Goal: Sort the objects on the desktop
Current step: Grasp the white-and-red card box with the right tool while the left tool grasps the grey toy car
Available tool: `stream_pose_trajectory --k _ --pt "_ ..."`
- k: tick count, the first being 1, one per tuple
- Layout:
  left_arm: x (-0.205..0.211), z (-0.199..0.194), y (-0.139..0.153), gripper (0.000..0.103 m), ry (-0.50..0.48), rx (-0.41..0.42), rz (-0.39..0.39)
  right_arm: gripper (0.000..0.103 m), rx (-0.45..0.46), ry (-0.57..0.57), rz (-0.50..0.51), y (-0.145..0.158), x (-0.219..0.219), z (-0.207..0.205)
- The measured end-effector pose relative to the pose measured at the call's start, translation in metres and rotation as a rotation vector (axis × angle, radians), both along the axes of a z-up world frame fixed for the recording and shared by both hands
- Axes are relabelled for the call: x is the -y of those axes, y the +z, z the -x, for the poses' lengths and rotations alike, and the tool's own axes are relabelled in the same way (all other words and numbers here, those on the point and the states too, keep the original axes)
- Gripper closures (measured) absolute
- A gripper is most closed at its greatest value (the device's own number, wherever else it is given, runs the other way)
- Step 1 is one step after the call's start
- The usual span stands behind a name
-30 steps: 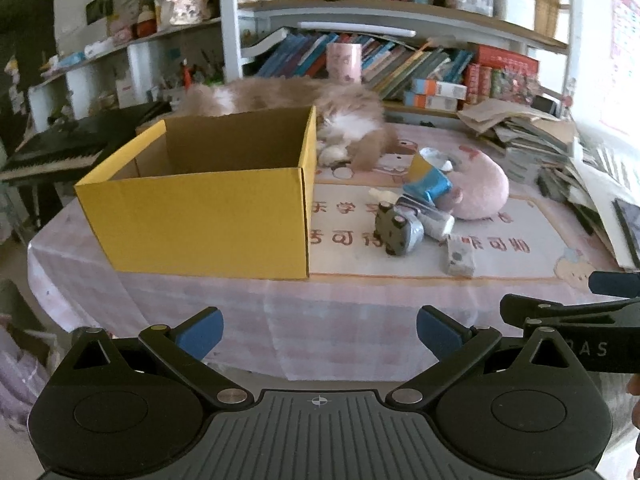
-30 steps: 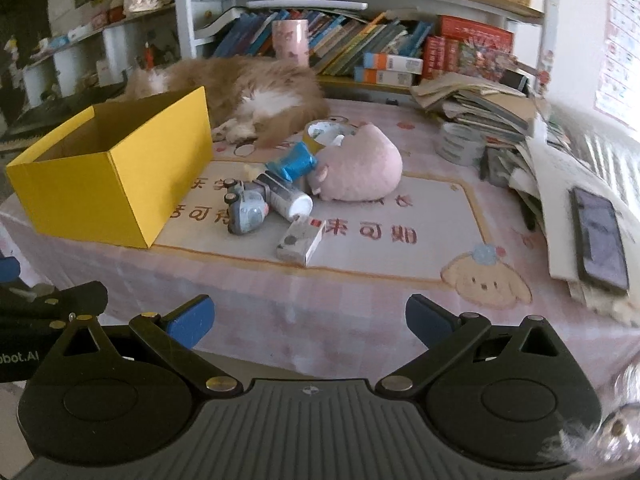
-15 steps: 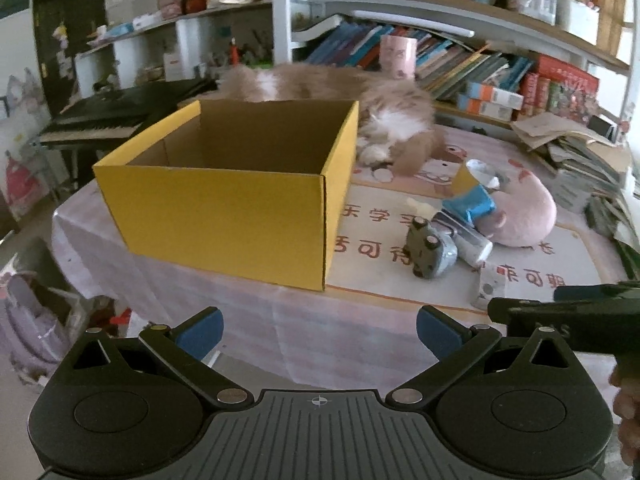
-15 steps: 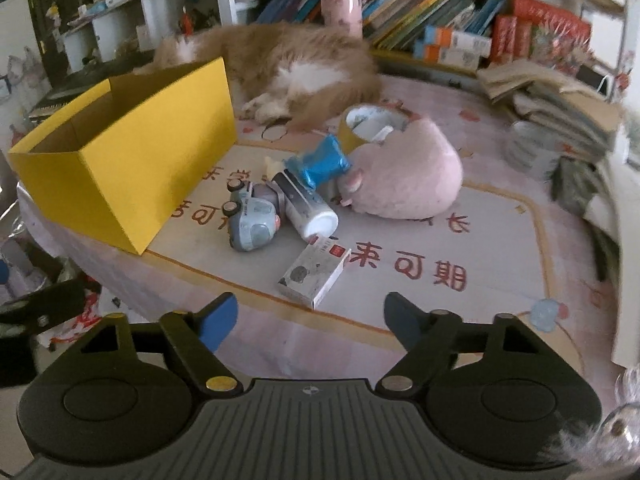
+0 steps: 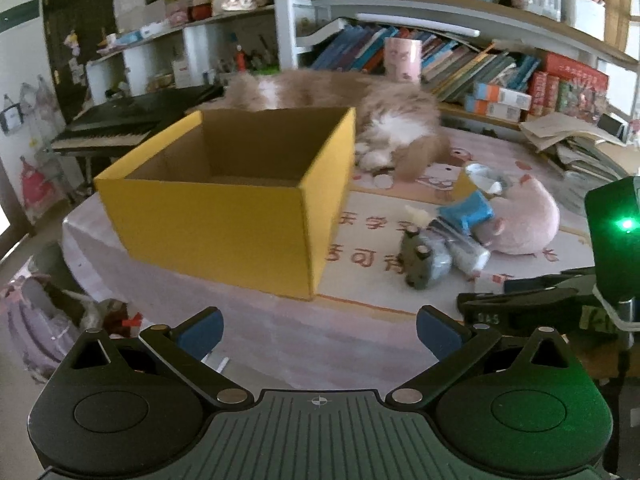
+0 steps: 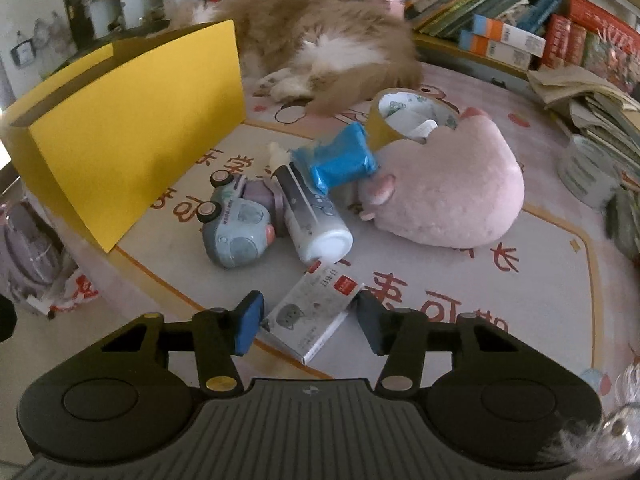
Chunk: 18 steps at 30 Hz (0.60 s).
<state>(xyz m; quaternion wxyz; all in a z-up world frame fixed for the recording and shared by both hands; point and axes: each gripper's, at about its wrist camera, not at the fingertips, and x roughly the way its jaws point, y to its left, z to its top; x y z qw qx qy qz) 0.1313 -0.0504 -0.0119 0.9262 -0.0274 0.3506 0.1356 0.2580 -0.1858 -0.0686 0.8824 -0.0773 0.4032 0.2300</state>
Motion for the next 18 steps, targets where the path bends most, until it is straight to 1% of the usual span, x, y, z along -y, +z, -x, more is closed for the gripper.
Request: stream_pose_trajectory --k 2,4,6,8,9,11,13,15,18 --pt "0.006 -0.005 -0.001 0.000 -0.020 -0.002 0.004 0.069 0.003 0.004 -0.002 0.002 0.008 -0.001" --pt "0.014 -0.010 -0.004 0.001 -0.051 -0.009 0.013 0.075 0.017 -0.007 -0.013 0.006 0.020 -0.002" --pt "0.023 -0.019 -0.007 0.002 -0.094 -0.021 0.033 0.076 0.034 -0.020 -0.018 0.012 0.035 -0.003" --pt "0.030 -0.028 -0.012 0.010 -0.136 -0.037 0.064 0.076 0.036 -0.033 -0.016 0.015 0.050 -0.003" --pt "0.032 -0.034 -0.015 0.013 -0.147 -0.047 0.080 0.076 0.034 -0.040 -0.014 0.016 0.058 -0.002" --pt "0.035 -0.048 -0.023 0.019 -0.150 -0.065 0.115 0.076 0.034 -0.049 -0.016 0.016 0.070 -0.002" --pt "0.037 -0.064 -0.029 0.022 -0.134 -0.074 0.138 0.076 0.039 -0.060 -0.008 0.017 0.080 -0.002" --pt "0.041 -0.078 -0.032 0.024 -0.121 -0.066 0.131 0.076 0.044 -0.071 -0.005 0.018 0.089 -0.002" --pt "0.049 -0.099 -0.036 0.030 -0.114 -0.056 0.077 0.076 0.035 -0.081 -0.004 0.018 0.098 -0.004"
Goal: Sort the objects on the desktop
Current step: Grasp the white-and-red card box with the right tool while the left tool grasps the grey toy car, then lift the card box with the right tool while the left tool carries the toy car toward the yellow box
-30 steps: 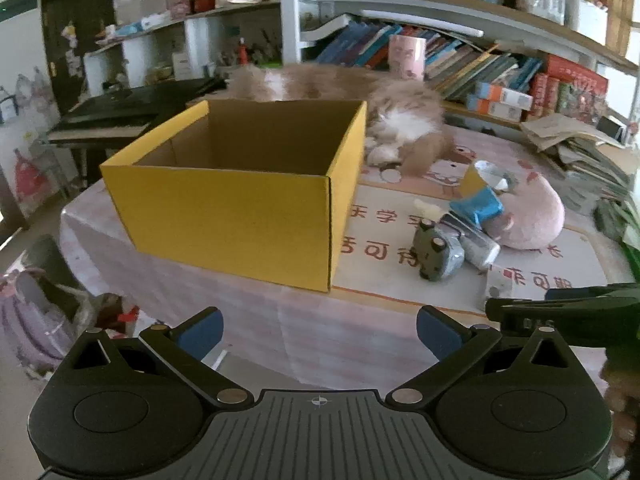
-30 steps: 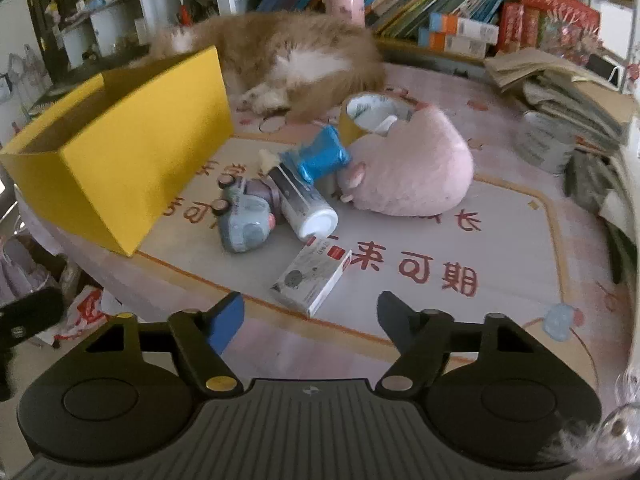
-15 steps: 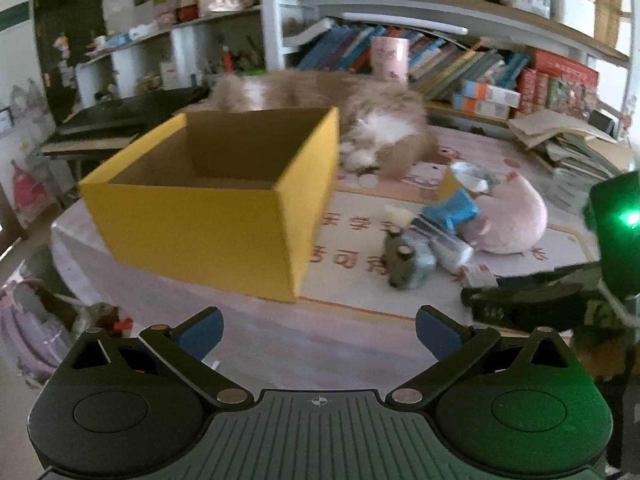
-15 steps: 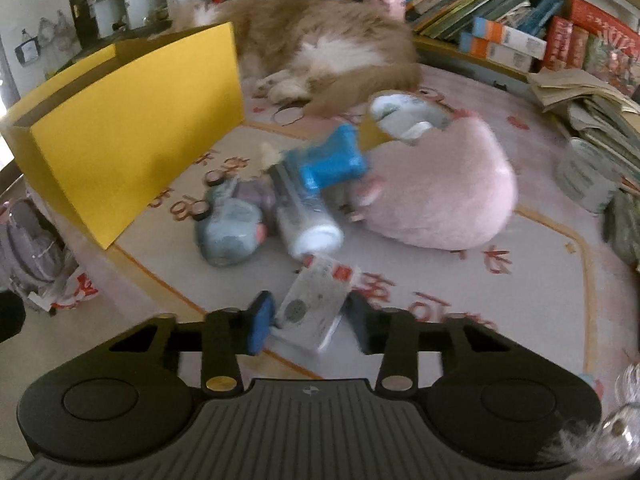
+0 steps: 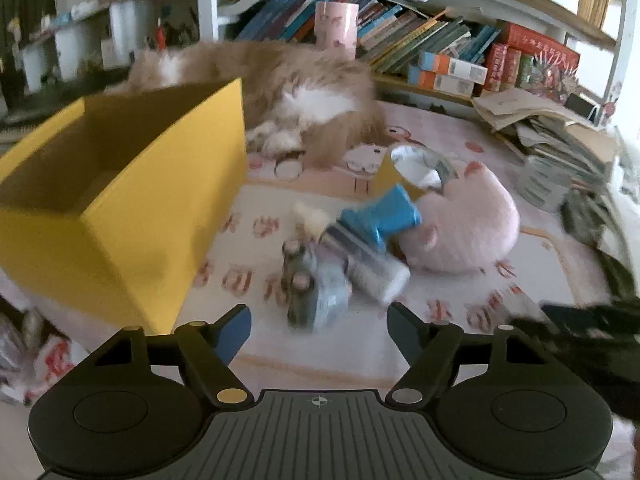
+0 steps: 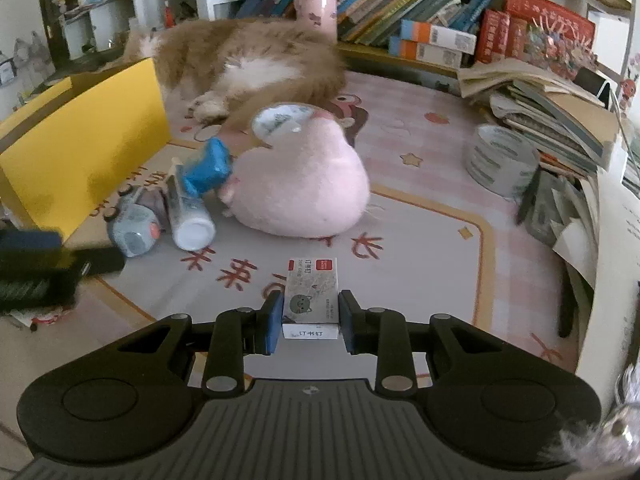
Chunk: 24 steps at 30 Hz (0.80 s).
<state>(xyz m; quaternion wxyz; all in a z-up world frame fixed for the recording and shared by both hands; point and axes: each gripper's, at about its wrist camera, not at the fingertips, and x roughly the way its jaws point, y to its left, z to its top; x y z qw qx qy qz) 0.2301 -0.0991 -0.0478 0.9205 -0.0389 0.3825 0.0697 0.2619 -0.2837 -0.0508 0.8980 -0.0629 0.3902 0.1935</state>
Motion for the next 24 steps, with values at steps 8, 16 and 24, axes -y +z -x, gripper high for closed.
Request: stream_pose_trajectory --k 8,16,24 --pt "0.007 -0.036 -0.012 0.048 -0.021 -0.049 -0.080 0.075 -0.038 0.012 0.011 -0.010 0.002 -0.006" --pt "0.003 -0.046 -0.028 0.060 -0.040 -0.091 -0.097 0.075 -0.033 0.020 0.025 -0.016 -0.002 -0.013" --pt "-0.008 -0.023 -0.007 0.062 -0.075 -0.017 -0.013 0.076 -0.013 0.043 0.038 -0.011 -0.004 -0.011"
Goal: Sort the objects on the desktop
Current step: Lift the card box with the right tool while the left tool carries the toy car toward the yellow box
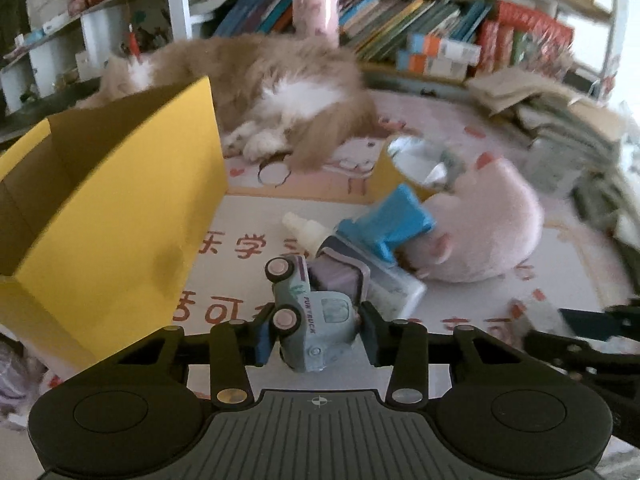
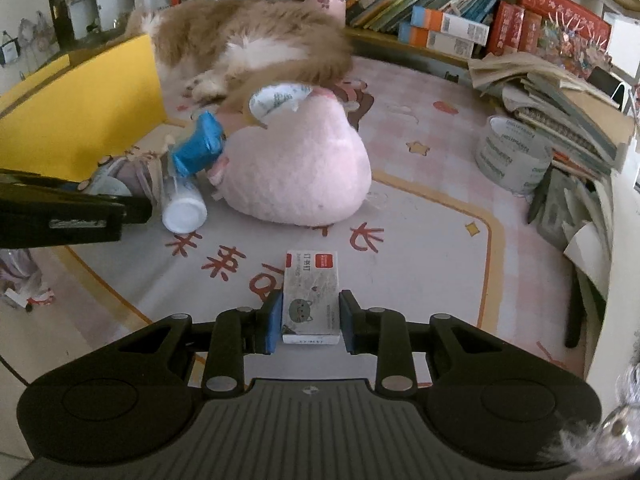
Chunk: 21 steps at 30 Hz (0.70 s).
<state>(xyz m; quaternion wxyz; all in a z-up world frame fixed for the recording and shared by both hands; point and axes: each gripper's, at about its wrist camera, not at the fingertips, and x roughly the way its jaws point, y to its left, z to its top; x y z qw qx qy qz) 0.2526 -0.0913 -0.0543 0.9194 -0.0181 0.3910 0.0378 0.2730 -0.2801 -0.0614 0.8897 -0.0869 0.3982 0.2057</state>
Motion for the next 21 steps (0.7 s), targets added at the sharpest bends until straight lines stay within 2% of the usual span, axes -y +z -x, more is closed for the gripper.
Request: stream_pose_trajectory --k 4,8,12,19,21 --pt "-0.011 0.027 0.022 0.062 -0.026 0.046 0.067 0.076 0.025 0.016 -0.036 0.020 -0.003 0.012" --pt "-0.034 0.057 0.044 0.061 -0.044 0.083 0.133 0.076 0.003 0.021 -0.104 0.044 -0.009 0.027" --pt "-0.062 0.087 0.057 0.062 -0.039 0.095 0.174 0.076 -0.001 0.037 -0.130 0.061 -0.027 0.051" --pt "-0.101 0.130 0.057 0.061 -0.066 0.080 0.181 0.076 -0.009 0.095 -0.125 0.071 -0.084 0.098" --pt "-0.110 0.141 0.056 0.061 -0.078 0.081 0.162 0.076 -0.010 0.108 -0.119 0.071 -0.099 0.110"
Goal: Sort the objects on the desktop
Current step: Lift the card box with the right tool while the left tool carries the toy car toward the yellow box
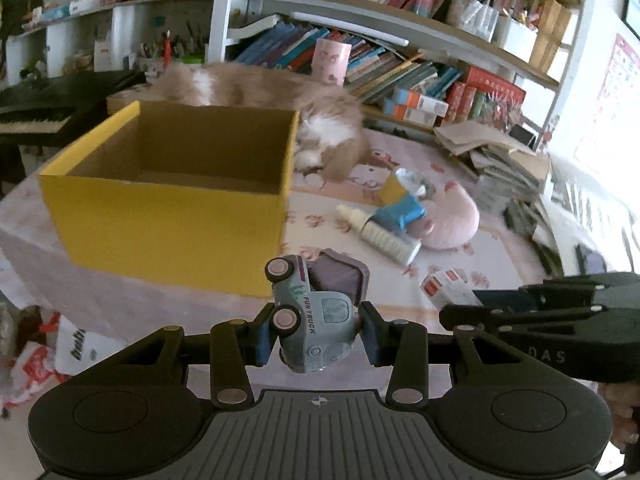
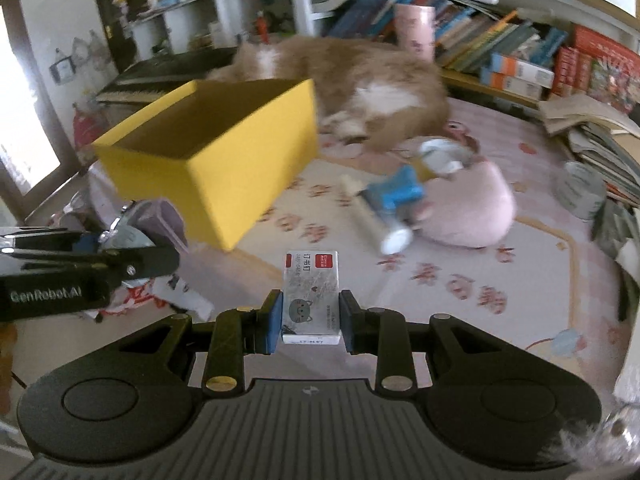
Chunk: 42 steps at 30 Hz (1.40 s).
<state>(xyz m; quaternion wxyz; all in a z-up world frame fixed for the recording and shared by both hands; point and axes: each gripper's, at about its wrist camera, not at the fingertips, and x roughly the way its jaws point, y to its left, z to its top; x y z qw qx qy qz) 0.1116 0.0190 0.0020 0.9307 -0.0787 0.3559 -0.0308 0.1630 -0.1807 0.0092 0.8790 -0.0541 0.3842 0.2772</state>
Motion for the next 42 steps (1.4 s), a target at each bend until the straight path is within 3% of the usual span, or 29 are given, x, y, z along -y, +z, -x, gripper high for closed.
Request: stream_pose_trajectory --k 17,29,42 --pt "-0.094 0.086 -0.001 0.062 0.001 -0.003 -0.026 0.076 0.006 0.080 0.050 -0.015 -0.116 0.101" --pt "-0.118 0.109 -0.001 0.061 -0.021 0.016 -0.005 0.076 0.005 0.091 0.070 -0.011 -0.145 0.126" --pt "-0.123 0.108 -0.002 0.061 -0.015 0.016 0.012 0.076 0.005 0.105 0.094 -0.010 -0.156 0.131"
